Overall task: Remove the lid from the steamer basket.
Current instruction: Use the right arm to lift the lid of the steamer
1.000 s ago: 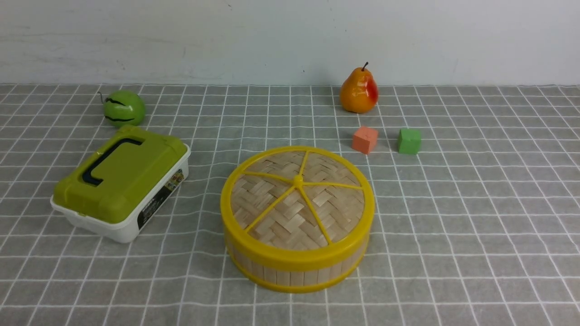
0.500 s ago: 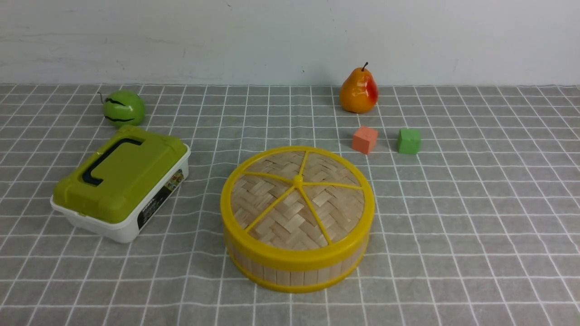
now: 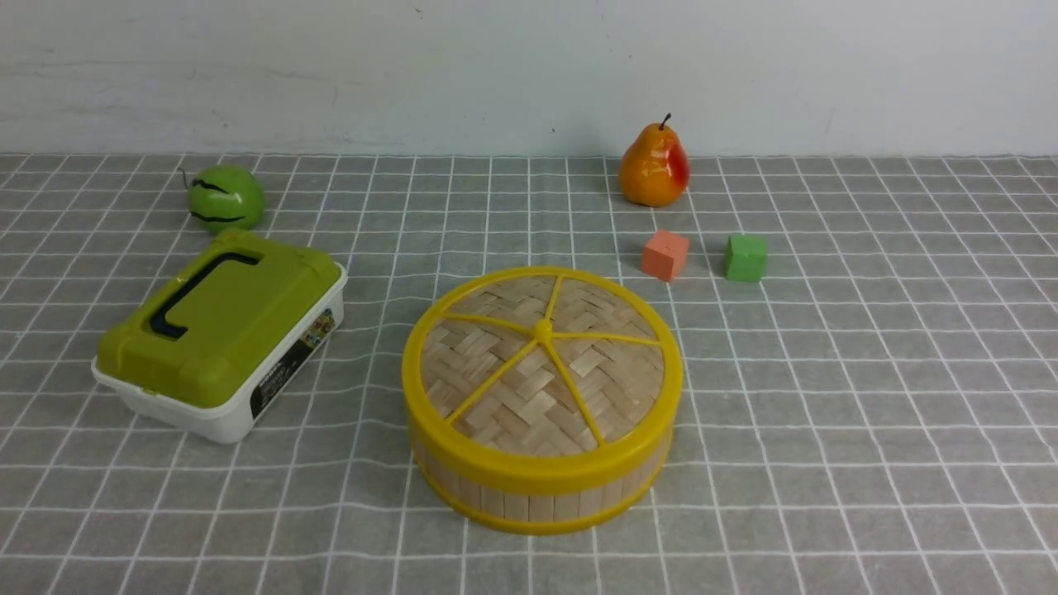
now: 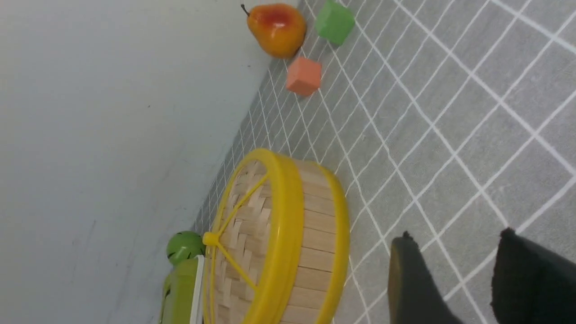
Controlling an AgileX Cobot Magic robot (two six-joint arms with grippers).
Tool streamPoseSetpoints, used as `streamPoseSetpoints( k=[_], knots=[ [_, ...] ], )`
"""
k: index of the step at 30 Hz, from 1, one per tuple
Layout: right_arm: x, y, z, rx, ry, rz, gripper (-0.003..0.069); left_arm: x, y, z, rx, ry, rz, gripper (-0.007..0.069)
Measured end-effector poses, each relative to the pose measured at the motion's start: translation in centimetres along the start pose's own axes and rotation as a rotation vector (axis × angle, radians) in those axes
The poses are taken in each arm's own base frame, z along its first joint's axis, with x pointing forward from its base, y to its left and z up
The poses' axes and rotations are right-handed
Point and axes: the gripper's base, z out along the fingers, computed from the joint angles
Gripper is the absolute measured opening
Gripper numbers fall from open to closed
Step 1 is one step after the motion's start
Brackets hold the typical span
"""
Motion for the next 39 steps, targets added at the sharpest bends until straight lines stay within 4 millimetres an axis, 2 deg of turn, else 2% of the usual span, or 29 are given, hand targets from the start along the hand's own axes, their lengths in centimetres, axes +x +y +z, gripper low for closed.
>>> streamPoseSetpoints(
  k=[4, 10, 12, 13, 14, 15, 16, 17, 18, 20, 21, 24, 27, 30, 31, 34, 39],
  knots=[
    [-0.2, 0.1, 0.0, -0.016, -0.023, -0.019, 0.0241, 0.0, 0.0, 0.0, 0.0, 0.0, 0.0, 0.0239],
    [-0.3, 0.5, -0.1, -0.022, -0.023, -0.185, 0.024, 0.0, 0.0, 0.0, 0.0, 0.0, 0.0, 0.0239],
    [-0.6, 1.9, -0.6, -0.048, -0.027, -0.287, 0.0223, 0.0, 0.0, 0.0, 0.0, 0.0, 0.0, 0.0239],
    [-1.2, 3.7, -1.2, -0.073, -0.046, -0.375, 0.0194, 0.0, 0.0, 0.0, 0.0, 0.0, 0.0, 0.0239],
    [-1.3, 4.0, -1.3, -0.07, -0.044, -0.4, 0.0188, 0.0, 0.0, 0.0, 0.0, 0.0, 0.0, 0.0239],
    [-2.2, 6.4, -1.7, -0.055, -0.041, -0.509, 0.0125, 0.0, 0.0, 0.0, 0.0, 0.0, 0.0, 0.0239],
    [-2.7, 7.5, -1.8, -0.026, -0.021, -0.579, 0.009, 0.0, 0.0, 0.0, 0.0, 0.0, 0.0, 0.0239],
    [-2.8, 7.7, -1.6, -0.01, -0.008, -0.591, 0.0071, 0.0, 0.0, 0.0, 0.0, 0.0, 0.0, 0.0239],
    [-3.7, 9.7, -1.6, 0.038, 0.031, -0.693, 0.0026, 0.0, 0.0, 0.0, 0.0, 0.0, 0.0, 0.0239],
    [-5.2, 12.6, -1.0, 0.13, 0.124, -0.83, -0.0011, 0.0, 0.0, 0.0, 0.0, 0.0, 0.0, 0.0239],
    [-6.2, 14.5, -0.3, 0.172, 0.177, -0.893, -0.0019, 0.0, 0.0, 0.0, 0.0, 0.0, 0.0, 0.0239],
    [-8.4, 18.1, 1.8, 0.263, 0.345, -1.053, -0.0022, 0.0, 0.0, 0.0, 0.0, 0.0, 0.0, 0.0239],
    [-9.9, 20.5, 4.2, 0.3, 0.498, -1.142, -0.0019, 0.0, 0.0, 0.0, 0.0, 0.0, 0.0, 0.0239],
    [-10.5, 21.7, 7.4, 0.305, 0.622, -1.173, -0.0008, 0.0, 0.0, 0.0, 0.0, 0.0, 0.0, 0.0239],
    [-10.4, 22.1, 8.1, 0.298, 0.645, -1.187, -0.0007, 0.0, 0.0, 0.0, 0.0, 0.0, 0.0, 0.0239],
    [-9.3, 22.8, 12.0, 0.279, 0.767, -1.236, -0.0003, 0.0, 0.0, 0.0, 0.0, 0.0, 0.0, 0.0239],
    [-5.5, 23.7, 17.4, 0.225, 0.906, -1.342, 0.0, 0.0, 0.0, 0.0, 0.0, 0.0, 0.0, 0.0239]
  ],
)
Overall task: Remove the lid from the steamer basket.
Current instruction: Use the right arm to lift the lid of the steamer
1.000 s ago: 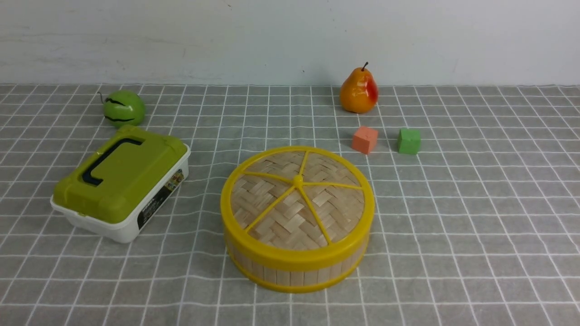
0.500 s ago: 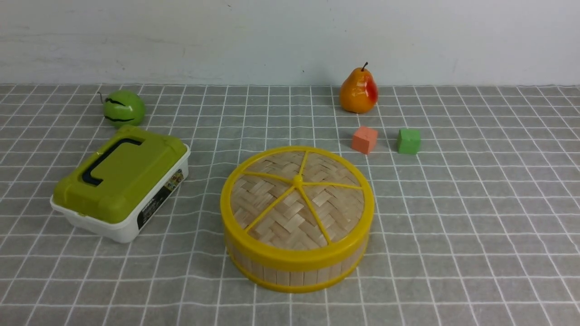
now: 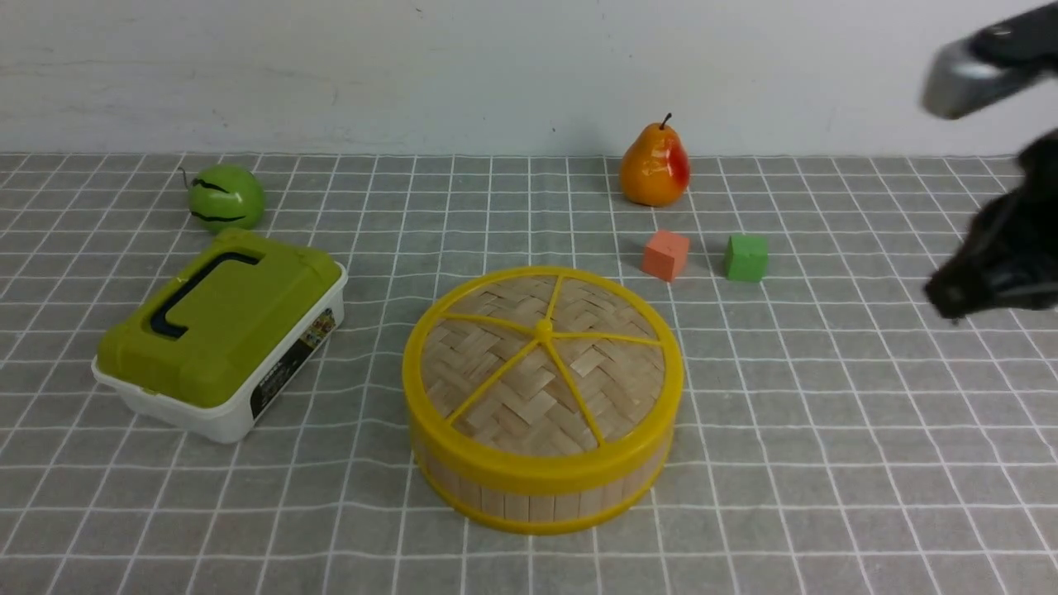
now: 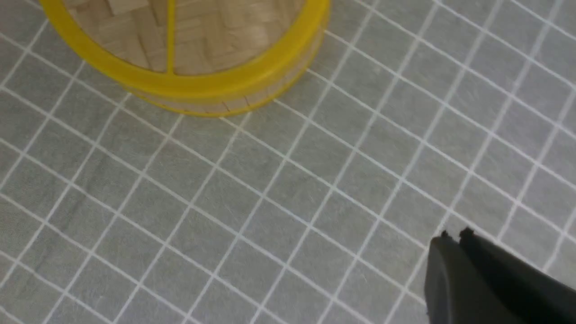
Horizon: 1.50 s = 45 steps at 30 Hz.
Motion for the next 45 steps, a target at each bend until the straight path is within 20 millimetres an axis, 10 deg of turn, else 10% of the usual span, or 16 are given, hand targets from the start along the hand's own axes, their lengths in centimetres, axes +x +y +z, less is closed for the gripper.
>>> streamPoseSetpoints(
  k=[10, 23, 32, 39, 45],
  knots=[
    [-9.2, 4.9, 9.8, -0.055, 0.014, -0.151, 0.0069, 0.0, 0.0, 0.0, 0.0, 0.0, 0.0, 0.0239],
    [-12.7, 8.7, 19.3, -0.095, 0.052, -0.177, 0.0493, 0.0, 0.0, 0.0, 0.0, 0.0, 0.0, 0.0239],
    [-11.8, 8.5, 21.6, -0.084, 0.132, -0.159, 0.0394, 0.0, 0.0, 0.0, 0.0, 0.0, 0.0, 0.0239],
    [-11.9, 8.7, 21.2, -0.101, 0.139, -0.149, 0.0071, 0.0, 0.0, 0.0, 0.0, 0.0, 0.0, 0.0239],
    [-12.8, 8.7, 18.9, -0.092, 0.112, -0.16, 0.008, 0.0, 0.0, 0.0, 0.0, 0.0, 0.0, 0.0239]
  ],
)
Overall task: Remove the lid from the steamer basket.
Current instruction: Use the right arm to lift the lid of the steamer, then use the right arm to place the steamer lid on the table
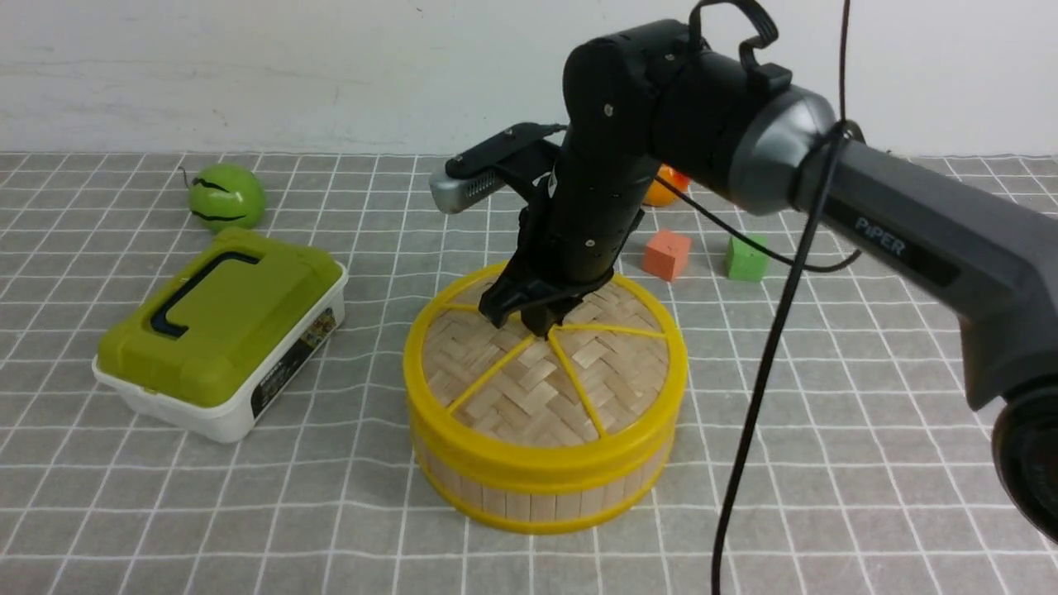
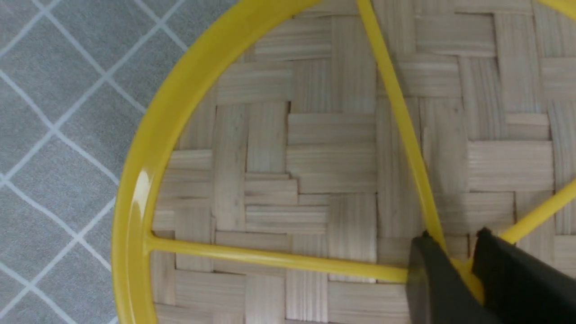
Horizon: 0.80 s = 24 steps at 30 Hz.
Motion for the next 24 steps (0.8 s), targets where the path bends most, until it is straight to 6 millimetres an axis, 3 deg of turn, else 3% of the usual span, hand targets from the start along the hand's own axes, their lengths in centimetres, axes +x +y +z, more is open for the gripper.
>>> streamPoseSetpoints(
  k=[5, 7, 9, 12, 14, 15, 17, 19, 21, 24],
  knots=[
    [-0.6, -0.2, -8.3, 0.085, -0.139, -0.027, 0.008, 0.0, 0.0, 0.0, 0.0, 0.0, 0.0, 0.0239],
    [-0.4, -0.5, -9.8, 0.105, -0.164, -0.025, 0.008, 0.0, 0.0, 0.0, 0.0, 0.0, 0.0, 0.0239],
    [0.5, -2.1, -13.1, 0.139, -0.21, 0.018, 0.008, 0.0, 0.0, 0.0, 0.0, 0.0, 0.0, 0.0239],
    [3.0, -5.2, -15.4, 0.192, -0.194, 0.101, 0.008, 0.0, 0.0, 0.0, 0.0, 0.0, 0.0, 0.0239],
    [5.1, -7.7, -15.8, 0.224, -0.152, 0.169, 0.008, 0.0, 0.0, 0.0, 0.0, 0.0, 0.0, 0.0239],
    [5.3, -7.6, -15.7, 0.223, -0.147, 0.17, 0.008, 0.0, 0.0, 0.0, 0.0, 0.0, 0.0, 0.0239],
    [8.6, -10.7, -15.1, 0.246, -0.058, 0.27, 0.008, 0.0, 0.0, 0.0, 0.0, 0.0, 0.0, 0.0239],
    [10.6, -12.2, -13.4, 0.23, 0.006, 0.332, 0.008, 0.0, 0.0, 0.0, 0.0, 0.0, 0.0, 0.0239],
    [11.4, -13.0, -12.5, 0.222, 0.013, 0.363, 0.008, 0.0, 0.0, 0.0, 0.0, 0.0, 0.0, 0.0239],
    [13.3, -14.1, -8.4, 0.198, 0.02, 0.417, 0.008, 0.0, 0.0, 0.0, 0.0, 0.0, 0.0, 0.0239]
  ],
)
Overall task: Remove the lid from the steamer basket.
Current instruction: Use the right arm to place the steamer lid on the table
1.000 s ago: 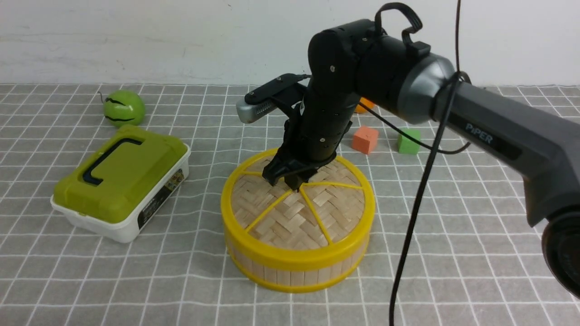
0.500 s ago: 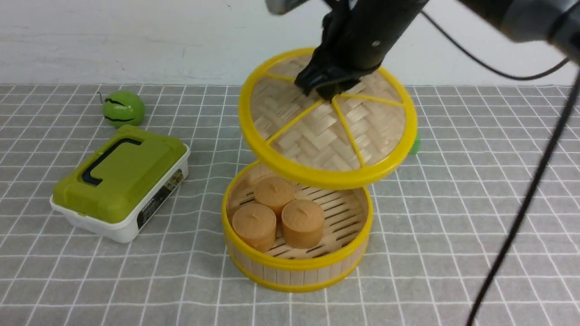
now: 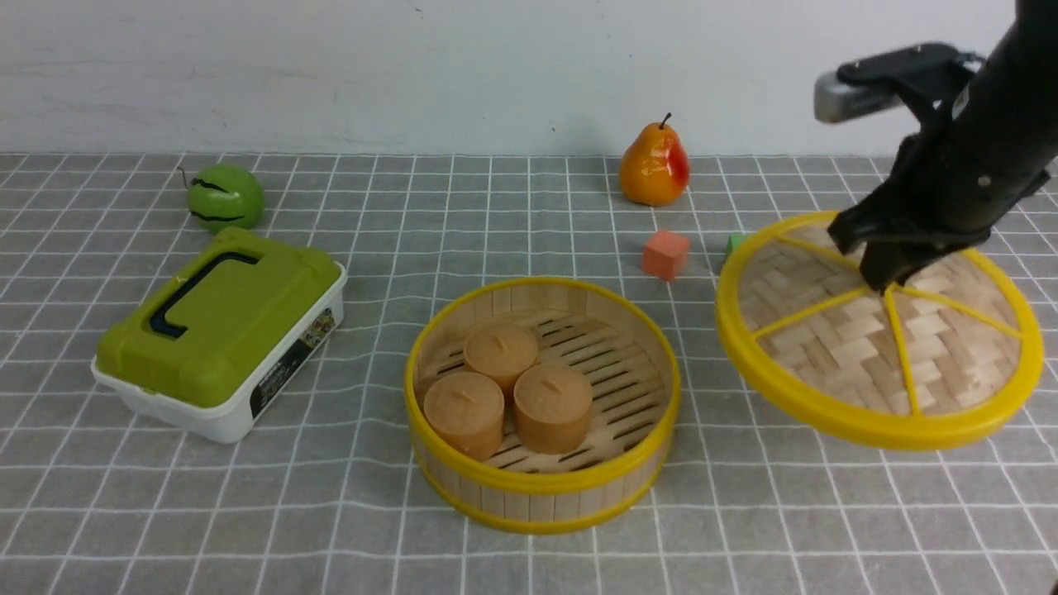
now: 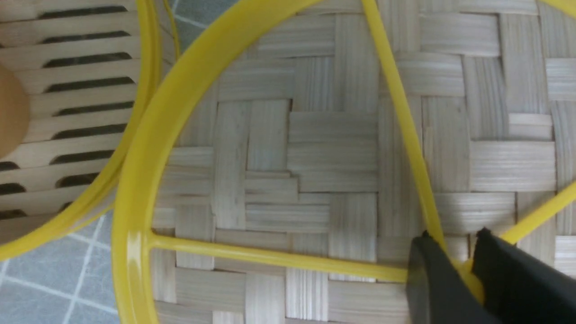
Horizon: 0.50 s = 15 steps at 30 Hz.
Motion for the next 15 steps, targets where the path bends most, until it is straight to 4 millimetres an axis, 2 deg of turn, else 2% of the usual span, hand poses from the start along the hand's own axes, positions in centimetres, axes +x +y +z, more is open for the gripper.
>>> streamPoseSetpoints(
  k=[3, 5, 6, 10, 12, 15],
  knots=[
    [0.8, -0.2, 3.6, -0.002, -0.003, 0.016, 0.008, 0.0, 0.0, 0.0, 0.0, 0.0, 0.0, 0.0239],
    [1.0, -0.2, 4.6, -0.001, -0.002, 0.019, 0.008, 0.0, 0.0, 0.0, 0.0, 0.0, 0.0, 0.0239],
    [1.3, -0.3, 6.1, 0.001, 0.008, 0.03, 0.008, 0.0, 0.0, 0.0, 0.0, 0.0, 0.0, 0.0239],
    [1.3, -0.5, 7.8, 0.011, 0.014, 0.059, 0.0084, 0.0, 0.0, 0.0, 0.0, 0.0, 0.0, 0.0239],
    [1.4, -0.7, 8.5, 0.021, 0.025, 0.059, 0.0113, 0.0, 0.0, 0.0, 0.0, 0.0, 0.0, 0.0239],
    [1.5, -0.7, 8.5, 0.024, 0.038, 0.077, 0.0233, 0.0, 0.0, 0.0, 0.0, 0.0, 0.0, 0.0239]
  ],
)
